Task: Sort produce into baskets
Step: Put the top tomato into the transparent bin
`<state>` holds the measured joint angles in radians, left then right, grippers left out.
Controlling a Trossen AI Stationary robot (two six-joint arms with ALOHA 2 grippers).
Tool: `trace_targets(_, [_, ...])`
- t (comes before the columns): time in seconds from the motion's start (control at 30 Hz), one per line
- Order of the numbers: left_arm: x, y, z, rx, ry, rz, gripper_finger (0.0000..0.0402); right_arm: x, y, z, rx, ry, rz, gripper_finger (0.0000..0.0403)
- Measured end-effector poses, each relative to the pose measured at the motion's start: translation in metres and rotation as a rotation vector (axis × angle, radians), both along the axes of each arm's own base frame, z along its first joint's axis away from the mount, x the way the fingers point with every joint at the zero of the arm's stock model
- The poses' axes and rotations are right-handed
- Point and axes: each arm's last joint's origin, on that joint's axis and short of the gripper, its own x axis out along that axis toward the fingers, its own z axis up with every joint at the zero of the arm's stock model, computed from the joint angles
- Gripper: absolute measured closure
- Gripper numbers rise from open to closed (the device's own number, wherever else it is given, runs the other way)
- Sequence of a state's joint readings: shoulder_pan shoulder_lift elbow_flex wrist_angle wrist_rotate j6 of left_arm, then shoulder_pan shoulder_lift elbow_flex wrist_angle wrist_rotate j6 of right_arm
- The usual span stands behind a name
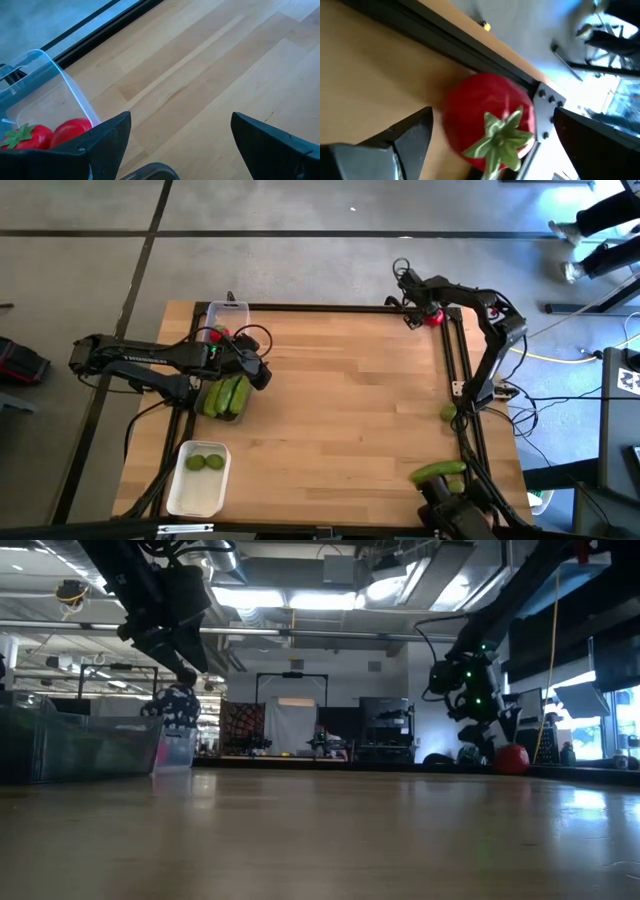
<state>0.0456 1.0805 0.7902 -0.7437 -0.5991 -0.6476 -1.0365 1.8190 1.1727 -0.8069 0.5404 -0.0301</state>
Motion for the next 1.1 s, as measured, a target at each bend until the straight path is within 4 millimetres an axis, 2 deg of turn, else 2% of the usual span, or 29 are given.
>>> trace_targets(0.17, [0.0,0.0,0.0,0.0,0.0,0.0,0.0064,0.002,0.0,-0.006,0.063,-0.039,0.0,0.0024])
trace_targets(0.4, [0.0,0.0,0.0,0.0,0.0,0.0,0.0064,-0.011,-0.004,-0.016,0.154,-0.085,-0.072,0.0034])
trace_targets(0.67, [0.0,0.0,0.0,0.0,0.0,0.0,0.0064,-0.009,-0.005,-0.011,0.175,-0.076,-0.055,0.0123])
trace_targets(0.8, [0.0,0.0,0.0,0.0,0.0,0.0,0.0064,-0.008,-0.005,-0.003,0.216,-0.098,-0.054,0.0147])
trace_targets(0.97, [0.0,0.0,0.0,-0.001,-0.001,0.0,0.0064,-0.002,-0.006,0.006,0.215,-0.1,-0.048,0.015])
trace_targets(1.1, [0.0,0.0,0.0,-0.001,0.0,0.0,0.0064,0.001,-0.004,0.01,0.249,-0.123,-0.044,0.0126])
